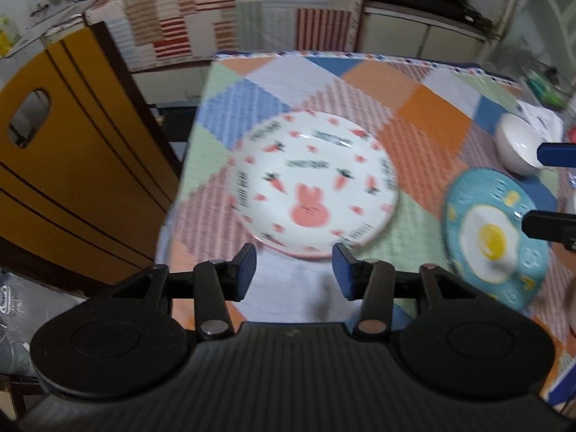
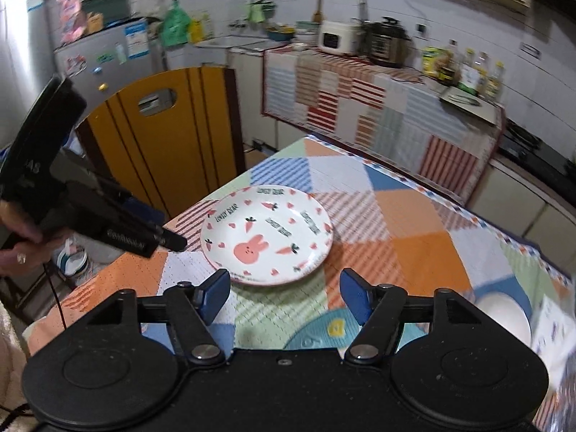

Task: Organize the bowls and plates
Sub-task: 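Move both tools to the pink bunny plate and grip its rim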

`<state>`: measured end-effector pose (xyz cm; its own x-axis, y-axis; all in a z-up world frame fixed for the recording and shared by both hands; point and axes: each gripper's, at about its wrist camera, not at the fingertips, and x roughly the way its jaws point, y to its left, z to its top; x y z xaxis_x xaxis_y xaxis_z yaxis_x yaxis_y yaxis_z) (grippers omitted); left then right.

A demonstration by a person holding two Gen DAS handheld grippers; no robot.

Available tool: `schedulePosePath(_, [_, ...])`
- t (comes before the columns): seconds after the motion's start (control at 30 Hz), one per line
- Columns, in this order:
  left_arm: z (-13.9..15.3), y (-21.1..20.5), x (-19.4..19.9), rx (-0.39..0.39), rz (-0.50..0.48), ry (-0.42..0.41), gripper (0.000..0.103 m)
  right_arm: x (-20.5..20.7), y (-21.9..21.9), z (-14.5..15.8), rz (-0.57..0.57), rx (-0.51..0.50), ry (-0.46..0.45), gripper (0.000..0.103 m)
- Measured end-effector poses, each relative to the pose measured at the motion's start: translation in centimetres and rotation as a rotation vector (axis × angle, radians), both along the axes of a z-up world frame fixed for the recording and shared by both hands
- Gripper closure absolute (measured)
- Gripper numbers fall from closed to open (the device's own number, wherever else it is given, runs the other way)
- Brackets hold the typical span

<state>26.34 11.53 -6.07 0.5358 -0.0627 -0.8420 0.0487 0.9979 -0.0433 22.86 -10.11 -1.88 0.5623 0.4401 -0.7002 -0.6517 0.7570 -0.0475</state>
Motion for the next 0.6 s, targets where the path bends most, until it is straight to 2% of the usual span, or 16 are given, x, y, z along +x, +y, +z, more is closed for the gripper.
schedulePosePath(0.17, [-1.0, 2.5, 1.1, 0.008, 0.015, -0.043, 0.042, 3.7, 1.6, -2.2, 0.002, 0.027, 0.048, 0.031])
schedulePosePath(0.23, [-1.7, 3.2, 1.7, -0.007, 0.029, -0.047, 0.04, 5.2, 1.8, -3.4, -0.025, 0.054, 0.085, 0.031])
schedulePosePath(0.3, [-2.4, 3.9, 2.3, -0.034, 0.038, -0.048, 0.033, 6.9, 2.0, -5.0, -0.052, 0.076, 0.134, 0.031])
schedulePosePath(0.5, [-4.7, 5.0, 3.4, -0.088, 0.072, -0.062, 0.024, 11.3, 2.1, -9.2, -0.16, 0.158, 0.271, 0.031])
schedulePosePath(0.6, [-6.2, 5.3, 4.0, -0.097, 0.102, -0.047, 0.024, 12.9, 2.0, -10.8, -0.199, 0.196, 0.321, 0.032])
